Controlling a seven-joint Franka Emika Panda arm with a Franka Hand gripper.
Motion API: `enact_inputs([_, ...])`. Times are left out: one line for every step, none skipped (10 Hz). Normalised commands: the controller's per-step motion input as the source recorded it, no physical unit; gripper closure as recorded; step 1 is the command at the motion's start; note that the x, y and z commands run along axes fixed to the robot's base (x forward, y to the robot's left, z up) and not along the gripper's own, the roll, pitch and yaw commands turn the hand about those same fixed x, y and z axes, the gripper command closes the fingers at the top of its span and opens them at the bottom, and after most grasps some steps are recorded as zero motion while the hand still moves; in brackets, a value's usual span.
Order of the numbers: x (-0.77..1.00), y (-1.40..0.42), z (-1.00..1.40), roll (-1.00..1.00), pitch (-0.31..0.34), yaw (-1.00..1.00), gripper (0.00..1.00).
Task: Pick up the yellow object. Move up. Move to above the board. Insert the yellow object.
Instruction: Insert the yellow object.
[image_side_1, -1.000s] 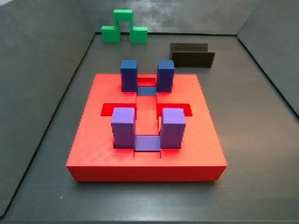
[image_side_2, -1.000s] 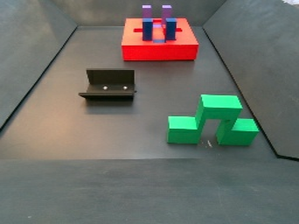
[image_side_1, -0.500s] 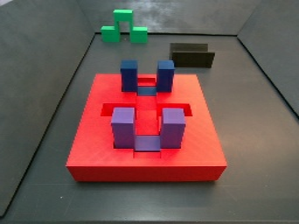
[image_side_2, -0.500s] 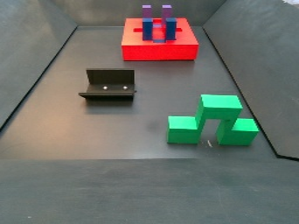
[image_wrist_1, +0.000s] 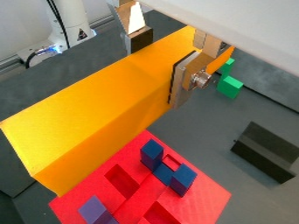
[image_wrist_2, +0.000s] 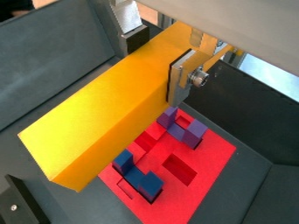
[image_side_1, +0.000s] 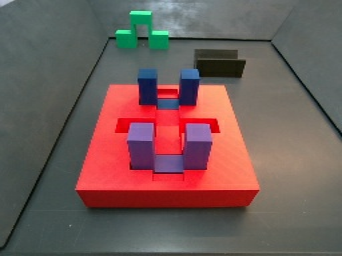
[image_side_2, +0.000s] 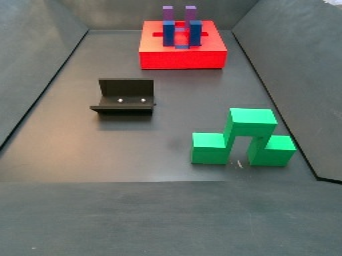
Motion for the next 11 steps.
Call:
enact_inputs([0.0, -0.13, -0.77, 0.25, -0.094, 0.0, 1.0])
enact_inputs([0.0, -0.13, -0.75, 0.26, -0.09, 0.02, 1.0])
enact_inputs([0.0, -0.1, -0.79, 0.11, -0.167, 0.0, 1.0])
enact_inputs([0.0, -0.04, -0.79, 0.0, -0.209, 0.0, 1.0])
enact_inputs([0.0, 0.0, -0.77, -0.02, -0.239, 0.0, 1.0])
enact_inputs([0.0, 0.0, -0.74, -0.04, -0.244, 0.0, 1.0])
enact_inputs([0.04, -0.1, -0.64, 0.01, -0.149, 0.01, 1.0])
enact_inputs([0.01, -0.3, -0.61, 0.22, -0.099, 0.08, 1.0])
enact_inputs([0.06, -0.28, -0.62, 0.25, -0.083, 0.12, 1.0])
enact_inputs([0.11, -0.23, -0.54, 0.23, -0.046, 0.12, 1.0])
enact_inputs([0.12, -0.22, -0.42, 0.16, -0.039, 0.04, 1.0])
